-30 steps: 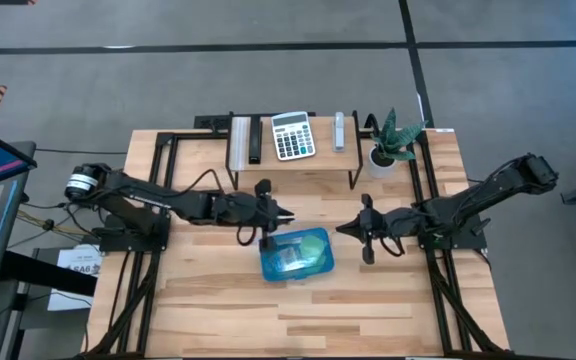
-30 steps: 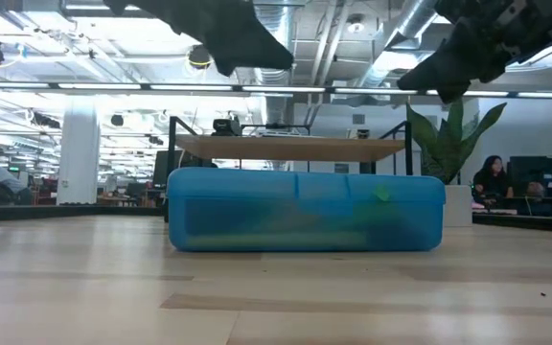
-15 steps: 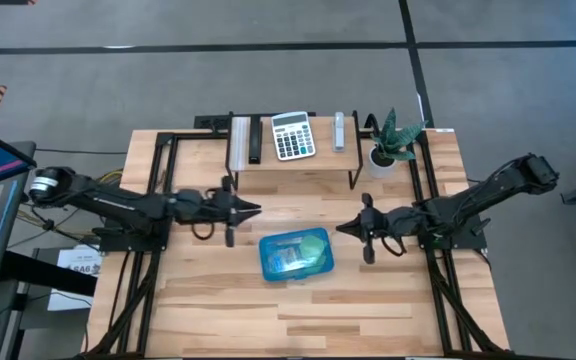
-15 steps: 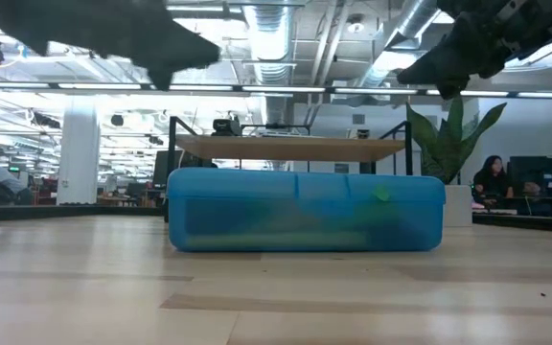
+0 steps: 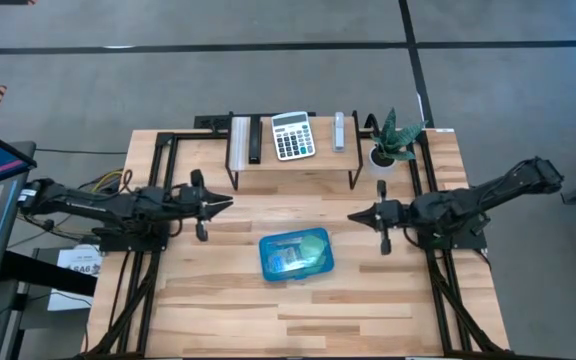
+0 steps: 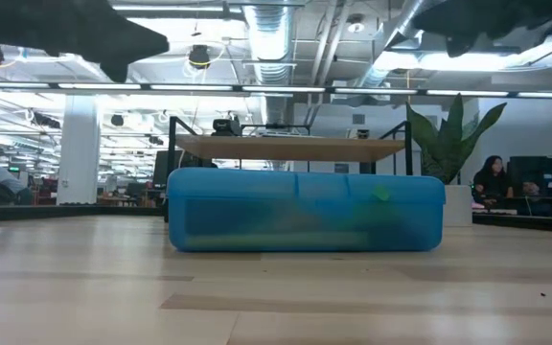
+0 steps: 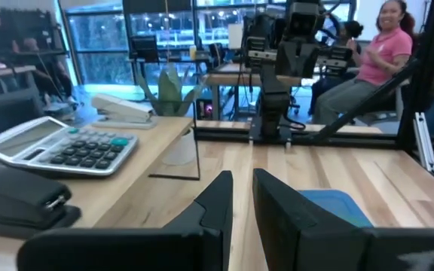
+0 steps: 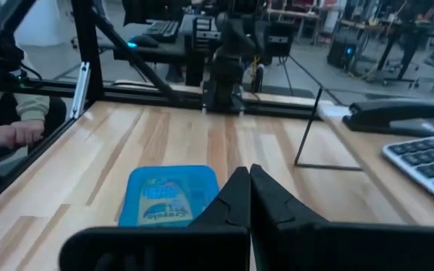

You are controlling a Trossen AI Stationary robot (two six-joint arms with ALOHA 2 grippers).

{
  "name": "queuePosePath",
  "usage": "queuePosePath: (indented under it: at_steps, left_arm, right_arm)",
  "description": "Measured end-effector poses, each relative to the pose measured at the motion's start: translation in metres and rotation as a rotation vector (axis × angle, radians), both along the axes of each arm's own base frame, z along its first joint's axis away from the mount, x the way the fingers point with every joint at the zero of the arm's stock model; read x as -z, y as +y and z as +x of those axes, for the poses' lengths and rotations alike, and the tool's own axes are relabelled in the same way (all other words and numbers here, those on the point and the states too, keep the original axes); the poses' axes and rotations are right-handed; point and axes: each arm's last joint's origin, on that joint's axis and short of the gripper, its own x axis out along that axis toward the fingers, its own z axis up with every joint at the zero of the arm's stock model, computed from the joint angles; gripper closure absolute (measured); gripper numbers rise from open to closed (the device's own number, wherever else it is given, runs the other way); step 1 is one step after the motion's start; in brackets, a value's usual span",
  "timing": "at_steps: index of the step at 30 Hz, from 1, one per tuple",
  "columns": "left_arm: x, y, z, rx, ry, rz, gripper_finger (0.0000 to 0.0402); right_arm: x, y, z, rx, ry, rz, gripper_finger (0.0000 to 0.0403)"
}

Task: Pack school essentials
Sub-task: Return to Home Position

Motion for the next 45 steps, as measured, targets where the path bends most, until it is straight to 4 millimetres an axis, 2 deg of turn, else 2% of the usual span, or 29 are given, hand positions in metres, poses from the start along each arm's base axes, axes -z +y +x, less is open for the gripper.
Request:
queuePosePath:
  at_steps: [9,17,23,32,37,45]
  left_arm:
    - [0.014,0.003,-0.029,-0.022,-0.101,0.032,0.0358]
    - [0.018,0.006,-0.047,-0.067,-0.096,0.059,0.0359]
    - [0.018,0.007,-0.059,-0.066,-0.115,0.072,0.0359]
    - [0.027,0.007,-0.059,-0.042,-0.037,0.031,0.0359]
    - [0.026,0.004,-0.059,0.049,-0.055,0.023,0.0359]
    - [0.029,0.001,-0.057,0.135,-0.067,0.0,0.0359]
  right_arm:
    - [-0.005,-0.012,-0.026,0.005,-0.052,-0.045,0.0394]
    - [0.035,-0.034,-0.049,0.072,-0.161,-0.044,0.0394]
    - [0.05,-0.046,-0.064,0.075,-0.235,-0.025,0.0394]
    - [0.072,-0.056,-0.071,0.075,-0.235,-0.032,0.0394]
    - [0.084,-0.061,-0.069,0.102,-0.199,-0.016,0.0394]
    - [0.084,-0.065,-0.07,0.102,-0.2,-0.014,0.0395]
